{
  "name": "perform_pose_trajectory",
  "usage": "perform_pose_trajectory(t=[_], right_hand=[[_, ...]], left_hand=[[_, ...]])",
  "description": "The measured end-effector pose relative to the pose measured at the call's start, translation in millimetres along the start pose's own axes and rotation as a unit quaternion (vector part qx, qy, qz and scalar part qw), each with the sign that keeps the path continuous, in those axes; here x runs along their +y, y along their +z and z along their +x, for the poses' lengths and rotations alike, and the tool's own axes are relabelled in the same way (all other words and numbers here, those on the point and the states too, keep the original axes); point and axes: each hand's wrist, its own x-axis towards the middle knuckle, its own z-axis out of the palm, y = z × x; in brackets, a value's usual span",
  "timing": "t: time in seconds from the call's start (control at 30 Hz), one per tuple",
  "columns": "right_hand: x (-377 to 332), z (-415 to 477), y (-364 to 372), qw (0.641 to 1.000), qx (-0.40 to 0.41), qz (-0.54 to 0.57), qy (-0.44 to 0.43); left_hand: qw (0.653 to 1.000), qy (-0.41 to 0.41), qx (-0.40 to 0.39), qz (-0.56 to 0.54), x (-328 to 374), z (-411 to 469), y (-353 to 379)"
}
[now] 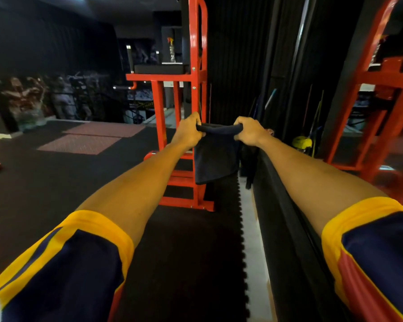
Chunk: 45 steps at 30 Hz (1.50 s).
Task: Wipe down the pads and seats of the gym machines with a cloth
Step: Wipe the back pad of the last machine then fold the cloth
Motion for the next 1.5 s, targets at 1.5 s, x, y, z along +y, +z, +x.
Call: perform_pose_trajectory(t=[1.5], right_hand=[[-284.6,852.6,479.3,0.909,-0.213,0.158,-0.322]], left_hand=[[0.919,-0.245,0.245,0.191,-648.7,534.6,-216.6]])
